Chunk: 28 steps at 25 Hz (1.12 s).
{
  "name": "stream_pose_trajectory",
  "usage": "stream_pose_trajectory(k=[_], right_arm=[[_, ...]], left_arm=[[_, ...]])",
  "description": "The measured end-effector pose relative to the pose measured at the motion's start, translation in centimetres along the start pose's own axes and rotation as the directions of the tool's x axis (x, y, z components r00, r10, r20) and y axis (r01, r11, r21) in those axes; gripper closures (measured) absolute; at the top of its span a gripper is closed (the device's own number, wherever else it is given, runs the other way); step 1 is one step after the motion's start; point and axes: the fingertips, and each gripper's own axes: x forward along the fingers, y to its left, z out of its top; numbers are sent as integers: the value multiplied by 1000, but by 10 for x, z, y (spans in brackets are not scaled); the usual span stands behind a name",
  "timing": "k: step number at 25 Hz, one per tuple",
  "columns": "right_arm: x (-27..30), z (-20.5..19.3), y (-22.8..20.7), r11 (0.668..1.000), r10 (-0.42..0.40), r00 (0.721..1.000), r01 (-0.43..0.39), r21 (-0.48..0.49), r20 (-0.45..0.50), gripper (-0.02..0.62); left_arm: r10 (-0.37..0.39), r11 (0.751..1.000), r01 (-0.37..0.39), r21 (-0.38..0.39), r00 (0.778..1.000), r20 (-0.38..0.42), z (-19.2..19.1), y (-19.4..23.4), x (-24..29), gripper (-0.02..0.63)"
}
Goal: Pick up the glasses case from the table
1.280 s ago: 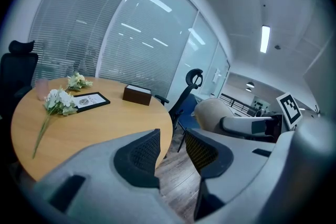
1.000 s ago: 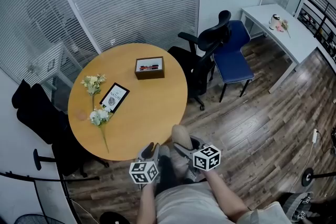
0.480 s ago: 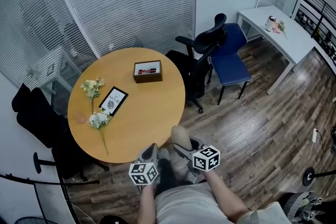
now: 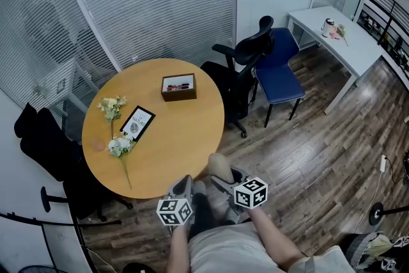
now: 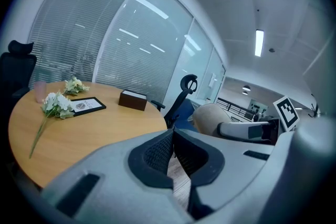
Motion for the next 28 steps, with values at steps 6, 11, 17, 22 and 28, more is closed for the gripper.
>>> stream_pose_trajectory(k=[6, 11, 17, 22, 28], right_arm=[[0, 0, 3, 1000, 1, 1000, -1, -15, -1, 321], [-1, 0, 4, 1000, 7, 1000, -7, -10, 4, 321], [0, 0, 5, 1000, 10, 1000, -10, 3, 8, 321], [-2, 0, 4, 1000, 9, 1000, -9, 10, 15, 321], [-6, -1, 0, 1000, 4, 1000, -5, 20, 18, 321]], left_arm=[[-2, 1000, 2, 1, 1000, 0, 1, -1, 0, 597], [-3, 1000, 3, 4, 1000, 1, 0, -1, -1, 597], [-3, 1000, 3, 0, 1000, 2, 0, 0, -3, 597], [-2, 1000, 2, -3, 1000, 3, -1, 0, -3, 597], [-2, 1000, 2, -1, 1000, -3, -4, -2, -2, 597]])
